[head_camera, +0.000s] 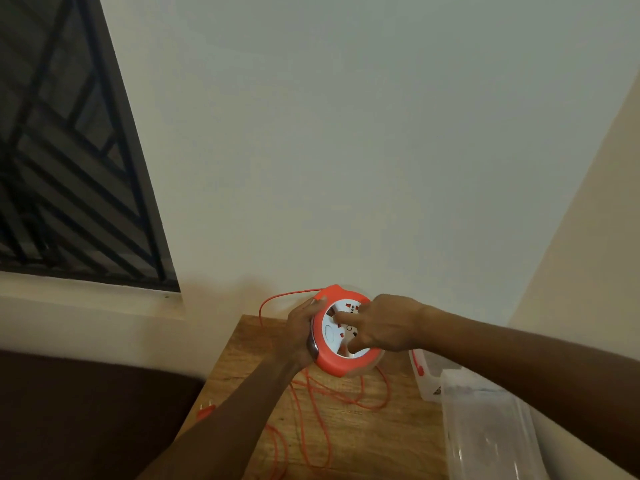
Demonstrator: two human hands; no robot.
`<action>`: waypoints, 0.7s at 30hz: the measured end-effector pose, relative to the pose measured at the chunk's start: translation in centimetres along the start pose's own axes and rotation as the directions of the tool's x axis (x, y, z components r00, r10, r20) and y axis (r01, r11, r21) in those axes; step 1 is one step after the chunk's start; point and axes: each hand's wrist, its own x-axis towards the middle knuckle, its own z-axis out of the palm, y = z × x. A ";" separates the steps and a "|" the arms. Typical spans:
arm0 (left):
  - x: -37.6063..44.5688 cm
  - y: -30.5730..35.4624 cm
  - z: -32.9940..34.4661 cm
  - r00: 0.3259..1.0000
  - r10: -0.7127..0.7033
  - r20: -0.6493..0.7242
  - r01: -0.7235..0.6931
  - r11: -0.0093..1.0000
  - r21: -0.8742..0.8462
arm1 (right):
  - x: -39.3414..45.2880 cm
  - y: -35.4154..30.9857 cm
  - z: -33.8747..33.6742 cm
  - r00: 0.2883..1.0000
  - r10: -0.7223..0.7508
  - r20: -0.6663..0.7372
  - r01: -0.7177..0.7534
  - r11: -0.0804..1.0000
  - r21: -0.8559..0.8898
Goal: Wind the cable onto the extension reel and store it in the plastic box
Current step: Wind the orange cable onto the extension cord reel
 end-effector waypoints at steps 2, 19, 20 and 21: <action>0.0 0.0 -0.2 1.000 -0.010 0.023 0.010 1.000 0.002 | 0.2 0.3 -0.2 0.999 -0.032 0.001 0.032 0.999 -0.017; -0.1 0.2 -0.3 0.995 -0.035 0.096 0.029 0.998 0.062 | 1.9 -0.3 -1.0 0.975 0.012 0.223 0.020 0.990 -0.143; 0.0 0.1 -0.3 0.995 -0.033 0.093 0.027 0.998 0.065 | 2.0 -0.5 -1.2 0.970 0.031 0.241 0.001 0.991 -0.130; 0.0 0.1 -0.3 0.995 -0.033 0.097 0.027 0.998 0.062 | 2.0 -0.3 -0.9 0.975 0.051 0.217 -0.028 0.994 -0.107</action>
